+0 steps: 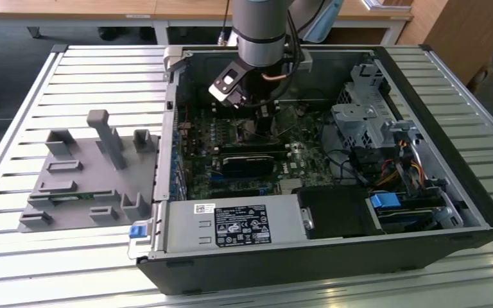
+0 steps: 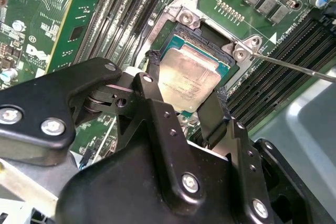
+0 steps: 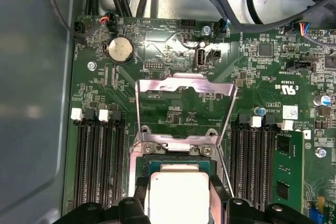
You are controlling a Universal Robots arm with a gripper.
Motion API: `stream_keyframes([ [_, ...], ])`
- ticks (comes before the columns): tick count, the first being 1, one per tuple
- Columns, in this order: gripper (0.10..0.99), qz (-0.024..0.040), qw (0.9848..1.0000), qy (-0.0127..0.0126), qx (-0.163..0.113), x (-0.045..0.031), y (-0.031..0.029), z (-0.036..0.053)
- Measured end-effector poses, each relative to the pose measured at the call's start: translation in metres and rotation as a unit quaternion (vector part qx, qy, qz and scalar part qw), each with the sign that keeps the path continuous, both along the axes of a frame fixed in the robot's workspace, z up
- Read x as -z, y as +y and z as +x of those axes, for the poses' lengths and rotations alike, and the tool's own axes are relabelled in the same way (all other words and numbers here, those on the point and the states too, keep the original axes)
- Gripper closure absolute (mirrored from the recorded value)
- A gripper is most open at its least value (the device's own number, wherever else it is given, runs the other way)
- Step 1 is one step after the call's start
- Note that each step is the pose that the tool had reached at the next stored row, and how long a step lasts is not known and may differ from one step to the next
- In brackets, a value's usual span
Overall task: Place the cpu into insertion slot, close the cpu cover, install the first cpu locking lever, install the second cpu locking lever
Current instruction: 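Place the cpu into insertion slot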
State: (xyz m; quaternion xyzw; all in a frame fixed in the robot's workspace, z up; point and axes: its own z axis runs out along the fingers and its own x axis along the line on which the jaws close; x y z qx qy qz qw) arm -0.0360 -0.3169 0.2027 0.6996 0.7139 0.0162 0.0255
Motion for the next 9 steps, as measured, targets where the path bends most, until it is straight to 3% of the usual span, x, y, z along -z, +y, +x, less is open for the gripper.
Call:
stream_keyframes([
  [9, 0.549, 0.0000, 1.0000, 0.0000, 0.004, 0.0049, 0.0006, -0.0007],
])
